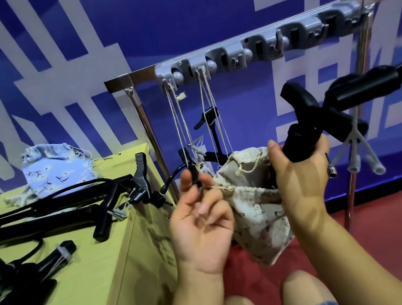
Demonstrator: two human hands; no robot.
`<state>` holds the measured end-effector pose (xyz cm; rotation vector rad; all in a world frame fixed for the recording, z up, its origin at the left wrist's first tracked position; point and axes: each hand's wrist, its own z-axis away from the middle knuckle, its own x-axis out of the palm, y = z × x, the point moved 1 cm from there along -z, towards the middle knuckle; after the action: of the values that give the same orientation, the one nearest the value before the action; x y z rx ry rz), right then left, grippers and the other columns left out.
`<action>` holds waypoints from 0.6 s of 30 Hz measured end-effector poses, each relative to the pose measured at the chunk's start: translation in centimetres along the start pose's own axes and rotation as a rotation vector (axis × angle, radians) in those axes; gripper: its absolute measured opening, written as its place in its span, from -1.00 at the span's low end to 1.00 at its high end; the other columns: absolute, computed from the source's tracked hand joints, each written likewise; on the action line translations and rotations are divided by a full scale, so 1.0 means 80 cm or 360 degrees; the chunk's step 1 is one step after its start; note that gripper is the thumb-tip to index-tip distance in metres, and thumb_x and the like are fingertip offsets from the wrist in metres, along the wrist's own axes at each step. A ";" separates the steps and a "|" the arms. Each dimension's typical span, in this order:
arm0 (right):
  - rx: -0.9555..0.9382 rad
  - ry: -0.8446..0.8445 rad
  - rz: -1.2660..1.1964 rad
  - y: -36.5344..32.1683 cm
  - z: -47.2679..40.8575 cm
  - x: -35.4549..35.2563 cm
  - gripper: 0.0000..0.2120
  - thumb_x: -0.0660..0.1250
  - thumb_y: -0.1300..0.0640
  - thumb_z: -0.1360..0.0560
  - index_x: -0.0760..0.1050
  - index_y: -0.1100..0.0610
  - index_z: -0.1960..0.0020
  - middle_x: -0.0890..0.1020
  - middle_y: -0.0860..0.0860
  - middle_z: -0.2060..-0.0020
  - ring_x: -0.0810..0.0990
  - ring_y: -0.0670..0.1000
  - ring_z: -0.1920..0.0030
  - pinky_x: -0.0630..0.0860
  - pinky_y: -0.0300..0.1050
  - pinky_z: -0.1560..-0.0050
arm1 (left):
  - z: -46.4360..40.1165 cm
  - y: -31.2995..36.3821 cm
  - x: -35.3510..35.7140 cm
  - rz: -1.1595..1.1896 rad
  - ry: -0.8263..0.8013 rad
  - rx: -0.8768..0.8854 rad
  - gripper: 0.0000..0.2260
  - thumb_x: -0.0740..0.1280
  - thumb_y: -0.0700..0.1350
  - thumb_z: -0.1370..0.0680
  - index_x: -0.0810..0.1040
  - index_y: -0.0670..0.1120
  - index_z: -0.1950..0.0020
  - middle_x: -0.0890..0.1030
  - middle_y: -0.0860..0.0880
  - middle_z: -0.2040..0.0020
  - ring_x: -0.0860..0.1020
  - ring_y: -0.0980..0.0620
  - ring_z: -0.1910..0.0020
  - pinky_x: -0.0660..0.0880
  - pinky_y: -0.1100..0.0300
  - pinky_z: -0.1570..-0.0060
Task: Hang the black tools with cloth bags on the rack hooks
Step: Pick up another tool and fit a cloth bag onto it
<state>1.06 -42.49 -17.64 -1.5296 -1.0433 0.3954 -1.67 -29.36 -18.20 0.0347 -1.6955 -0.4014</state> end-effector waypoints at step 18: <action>-0.0030 -0.1036 0.0031 0.025 -0.015 -0.028 -0.55 0.54 0.11 -0.24 0.40 -0.04 -0.02 0.67 -0.19 0.17 0.60 -0.25 0.10 0.48 -0.34 0.07 | -0.047 -0.007 0.032 -0.1577 0.0440 0.0366 -0.80 0.26 -0.25 -0.56 0.57 -0.14 0.24 0.54 0.02 0.43 0.45 0.17 0.47 0.45 0.36 0.39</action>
<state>1.52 -44.81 -19.80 -1.4570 -1.5301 0.9388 1.40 -31.39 -15.54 1.0773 -1.3398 -0.8757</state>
